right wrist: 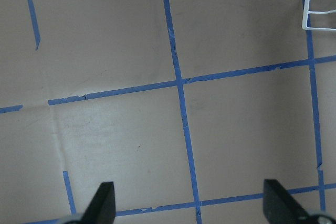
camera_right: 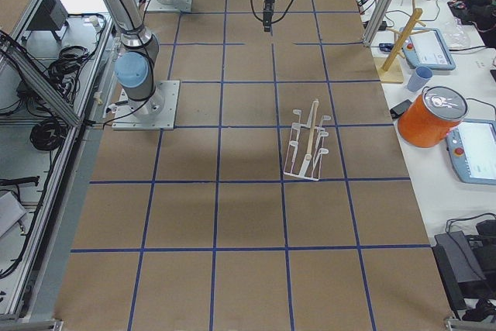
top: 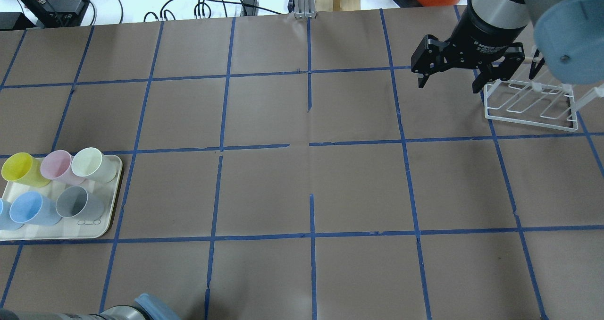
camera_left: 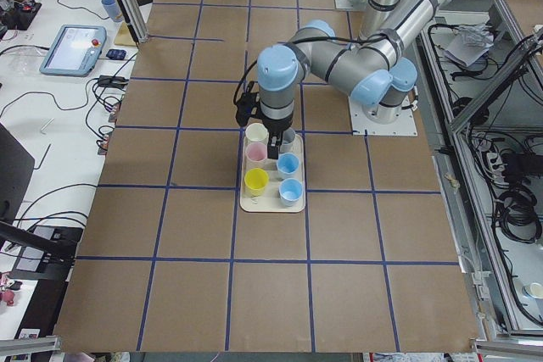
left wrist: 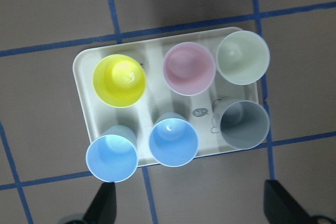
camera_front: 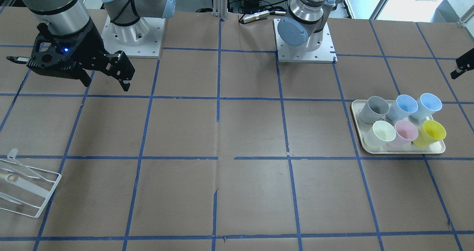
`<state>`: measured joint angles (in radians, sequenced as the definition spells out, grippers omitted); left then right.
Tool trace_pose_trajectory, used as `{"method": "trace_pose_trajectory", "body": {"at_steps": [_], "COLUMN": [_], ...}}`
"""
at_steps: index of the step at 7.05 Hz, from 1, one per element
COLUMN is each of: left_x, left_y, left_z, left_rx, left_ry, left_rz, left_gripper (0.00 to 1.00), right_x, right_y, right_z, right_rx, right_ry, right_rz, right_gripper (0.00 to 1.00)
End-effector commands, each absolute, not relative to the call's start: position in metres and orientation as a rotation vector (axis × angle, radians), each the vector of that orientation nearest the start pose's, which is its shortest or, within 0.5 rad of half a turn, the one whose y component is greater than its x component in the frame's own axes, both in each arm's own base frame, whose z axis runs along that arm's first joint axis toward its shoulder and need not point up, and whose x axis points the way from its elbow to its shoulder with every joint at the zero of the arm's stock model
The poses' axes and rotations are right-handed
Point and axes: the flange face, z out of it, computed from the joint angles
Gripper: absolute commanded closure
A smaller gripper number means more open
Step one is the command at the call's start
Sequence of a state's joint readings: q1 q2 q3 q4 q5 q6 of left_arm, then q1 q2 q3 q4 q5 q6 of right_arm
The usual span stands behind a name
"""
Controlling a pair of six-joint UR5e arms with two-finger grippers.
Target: Transfer IKEA cup to right arm and place on rack
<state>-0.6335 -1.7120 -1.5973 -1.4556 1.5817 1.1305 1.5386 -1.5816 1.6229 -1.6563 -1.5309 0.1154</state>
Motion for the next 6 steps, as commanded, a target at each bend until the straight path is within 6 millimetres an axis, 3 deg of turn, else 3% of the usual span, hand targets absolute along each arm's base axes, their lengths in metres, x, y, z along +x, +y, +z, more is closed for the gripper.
{"method": "trace_pose_trajectory", "body": {"at_steps": [1,2,3,5,6], "left_x": [0.431,0.451,0.450,0.444,0.453], "left_y": [-0.394,-0.384,-0.383,-0.378,-0.384], "left_z": [0.351,0.317,0.296,0.270,0.259], "left_rx": [0.368,0.324,0.309,0.317,0.322], "left_ry": [3.165,3.184,3.216,3.250,3.201], "left_rz": [0.032,0.035,0.056,0.078,0.043], "left_gripper": [0.00,0.00,0.00,0.00,0.00], "right_x": [0.121,0.121,0.121,0.122,0.122], "right_y": [-0.495,-0.495,-0.495,-0.494,-0.494], "right_z": [0.476,0.476,0.475,0.474,0.474], "right_rx": [0.227,0.227,0.227,0.227,0.227], "right_ry": [3.092,3.091,3.091,3.090,3.090], "right_rz": [-0.066,-0.066,-0.062,-0.059,-0.059], "right_gripper": [0.00,0.00,0.00,0.00,0.00]}}
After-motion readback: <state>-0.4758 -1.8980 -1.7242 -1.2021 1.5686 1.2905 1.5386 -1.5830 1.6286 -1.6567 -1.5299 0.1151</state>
